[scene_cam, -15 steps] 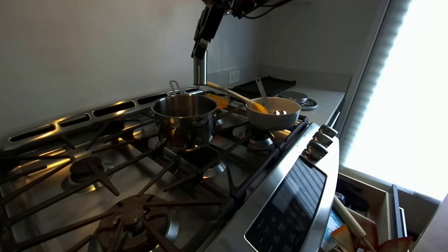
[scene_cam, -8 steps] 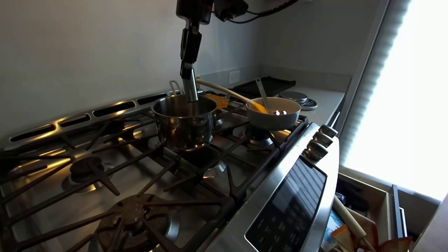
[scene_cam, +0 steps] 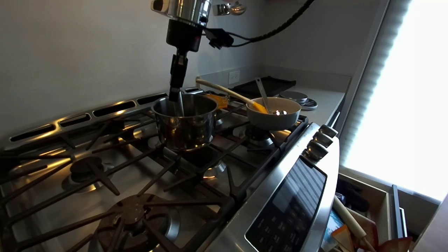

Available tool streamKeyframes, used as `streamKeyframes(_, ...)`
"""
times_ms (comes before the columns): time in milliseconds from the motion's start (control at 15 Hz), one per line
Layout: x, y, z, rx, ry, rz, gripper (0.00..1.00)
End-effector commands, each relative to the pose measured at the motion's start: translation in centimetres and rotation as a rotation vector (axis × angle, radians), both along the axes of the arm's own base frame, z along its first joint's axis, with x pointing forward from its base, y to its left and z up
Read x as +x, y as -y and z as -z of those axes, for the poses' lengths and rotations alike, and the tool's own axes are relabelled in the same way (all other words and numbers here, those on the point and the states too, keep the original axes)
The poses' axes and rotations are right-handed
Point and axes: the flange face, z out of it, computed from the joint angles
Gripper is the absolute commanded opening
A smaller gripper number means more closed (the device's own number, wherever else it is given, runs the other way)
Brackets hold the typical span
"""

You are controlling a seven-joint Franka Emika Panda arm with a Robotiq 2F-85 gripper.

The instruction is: Pick up the small silver object on the right and put it in the pot on the stove

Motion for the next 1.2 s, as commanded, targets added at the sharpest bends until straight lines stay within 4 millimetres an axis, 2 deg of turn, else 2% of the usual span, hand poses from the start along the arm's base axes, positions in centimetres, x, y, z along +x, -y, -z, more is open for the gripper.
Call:
streamKeyframes(0, -0.9, 0.0, 1.3, 0.025, -0.004, 0.039, 0.12)
streamKeyframes(333, -2.2, 0.9, 2.3, 0.002, -0.020, 0.094, 0.12)
streamKeyframes(400, -2.3, 1.0, 2.3, 0.003, -0.016, 0.105, 0.62)
streamKeyframes(467, -2.4, 1.0, 2.3, 0.005, -0.018, 0.109, 0.62)
streamKeyframes(533, -2.4, 1.0, 2.2, 0.004, -0.012, 0.113, 0.67)
streamKeyframes(667, -2.5, 1.1, 1.4, 0.013, 0.005, 0.116, 0.82)
streamKeyframes(800, -2.6, 1.8, -1.2, 0.034, 0.062, 0.127, 0.98)
streamKeyframes(1000, -3.2, 3.5, -7.0, 0.087, 0.232, 0.174, 1.00)
streamKeyframes(1133, -4.0, 4.7, -9.9, 0.094, 0.284, 0.206, 1.00)
